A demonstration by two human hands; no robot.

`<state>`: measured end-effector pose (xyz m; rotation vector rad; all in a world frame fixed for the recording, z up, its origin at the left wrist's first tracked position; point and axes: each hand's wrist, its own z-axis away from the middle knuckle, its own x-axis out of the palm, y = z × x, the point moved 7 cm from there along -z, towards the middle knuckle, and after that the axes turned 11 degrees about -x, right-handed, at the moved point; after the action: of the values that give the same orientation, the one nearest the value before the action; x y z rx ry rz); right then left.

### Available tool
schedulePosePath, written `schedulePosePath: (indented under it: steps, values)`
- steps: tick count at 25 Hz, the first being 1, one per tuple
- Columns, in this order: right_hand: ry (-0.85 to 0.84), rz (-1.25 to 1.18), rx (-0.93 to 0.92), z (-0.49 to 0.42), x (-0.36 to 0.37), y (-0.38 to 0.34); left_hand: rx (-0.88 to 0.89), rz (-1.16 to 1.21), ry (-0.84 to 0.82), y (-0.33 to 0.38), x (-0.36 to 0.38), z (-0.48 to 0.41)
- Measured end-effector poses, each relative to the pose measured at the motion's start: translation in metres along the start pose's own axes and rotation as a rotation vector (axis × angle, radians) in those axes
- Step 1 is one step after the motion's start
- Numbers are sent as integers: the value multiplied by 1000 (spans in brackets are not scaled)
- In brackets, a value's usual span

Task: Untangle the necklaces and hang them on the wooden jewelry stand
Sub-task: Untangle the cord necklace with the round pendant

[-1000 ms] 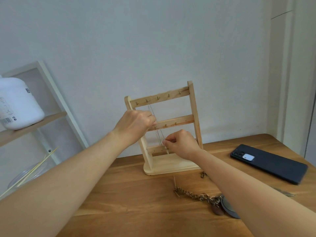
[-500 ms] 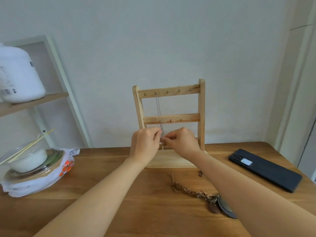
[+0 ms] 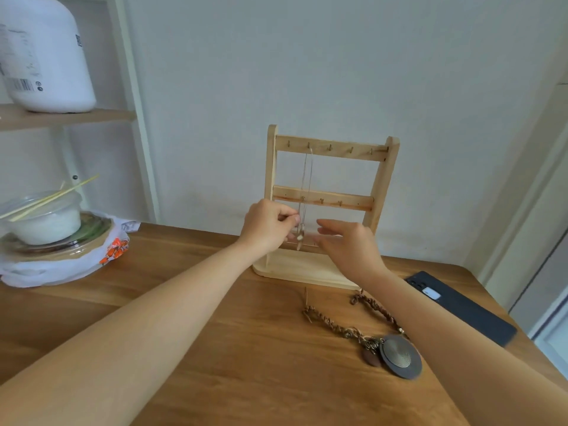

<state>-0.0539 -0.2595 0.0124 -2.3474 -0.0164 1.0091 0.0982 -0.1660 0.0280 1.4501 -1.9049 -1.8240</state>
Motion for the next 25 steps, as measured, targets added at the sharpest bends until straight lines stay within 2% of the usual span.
schedulePosePath:
  steps: [3, 6, 7, 11, 13, 16, 19, 25]
  values:
    - [-13, -31, -45, 26, -22, -6, -13, 16, 89, -3, -11, 16]
    - [-126, -59, -15, 63, -34, -3, -15, 36, 234, -12, -23, 52]
    - [-180, -45, 8, 77, -34, -1, -12, 39, 190, -16, -17, 65]
    - [-408, 133, 38, 126, -15, 10, 27, -147, -205, -34, 44, 113]
    - [-468, 226, -9, 131, -8, 12, 61, -320, -281, -44, 60, 120]
    - [-418, 183, 9, 129, -18, 14, 116, -452, -266, -47, 57, 121]
    - [-375, 170, 46, 130, -23, 18, 48, -255, -324, -47, 52, 123]
    - [-265, -74, -99, 133, -8, -8, -104, 197, -378, -36, 55, 133]
